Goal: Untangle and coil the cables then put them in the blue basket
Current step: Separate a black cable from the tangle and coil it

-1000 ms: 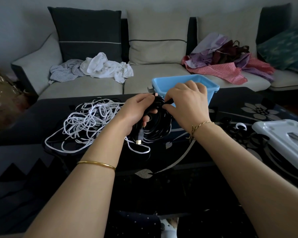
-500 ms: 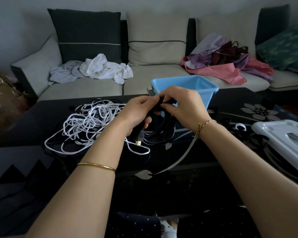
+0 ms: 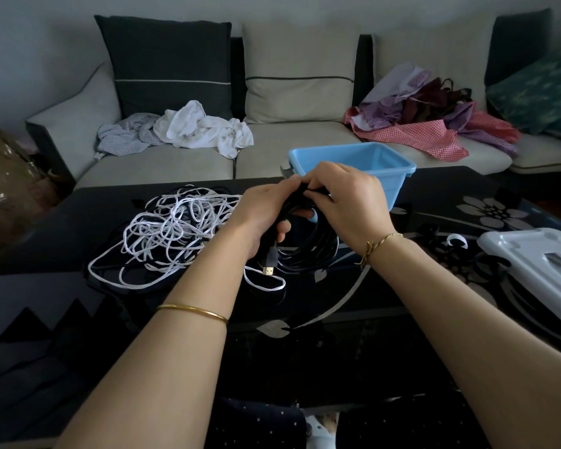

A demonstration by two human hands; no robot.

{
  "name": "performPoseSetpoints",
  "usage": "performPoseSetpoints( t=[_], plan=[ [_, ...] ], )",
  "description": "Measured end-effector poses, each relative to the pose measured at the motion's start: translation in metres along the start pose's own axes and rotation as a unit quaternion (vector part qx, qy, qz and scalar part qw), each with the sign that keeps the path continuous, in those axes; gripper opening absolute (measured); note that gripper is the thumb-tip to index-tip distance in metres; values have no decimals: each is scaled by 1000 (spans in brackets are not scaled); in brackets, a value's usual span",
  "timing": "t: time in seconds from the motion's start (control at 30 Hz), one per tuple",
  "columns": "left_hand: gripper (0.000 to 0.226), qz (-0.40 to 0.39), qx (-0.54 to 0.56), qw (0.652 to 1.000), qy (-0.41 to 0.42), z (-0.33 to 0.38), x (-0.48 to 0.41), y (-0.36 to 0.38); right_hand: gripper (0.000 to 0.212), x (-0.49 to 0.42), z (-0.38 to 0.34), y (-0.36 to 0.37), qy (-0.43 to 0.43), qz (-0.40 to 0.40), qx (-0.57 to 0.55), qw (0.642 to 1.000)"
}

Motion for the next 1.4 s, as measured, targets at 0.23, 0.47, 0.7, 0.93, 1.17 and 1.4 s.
performPoseSetpoints(
  t=[0.23,0.47,0.7,0.93,1.17,1.4],
  plan=[
    [28,-4,24,1000,3,-6,-9,-5,9,-3,-1,-5,24,-61,-44,997],
    [20,23,3,998,52,-5,-8,-8,10,-17,3,-34,80,-139,47,986],
    [20,28,-67,993,89,-4,-5,-8,4,-20,-5,-41,10,-123,44,991],
    [17,-19,-88,988,122,-1,-2,-1,7,-20,3,-39,85,-90,-95,988],
    [12,-52,-97,984,139,-1,1,3,9,-20,9,-33,167,-113,-168,965],
    [11,-55,-144,974,166,2,0,3,24,-26,10,-30,181,-147,-140,962]
  ],
)
Point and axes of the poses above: each hand's wrist, its own x-axis away from the middle knuckle, its own y-axis out of the palm, z = x × y, the point moved 2 cm from there along -x, towards the middle knuckle, and after that the axes turned 5 degrees about -y, right-handed, at the moved point
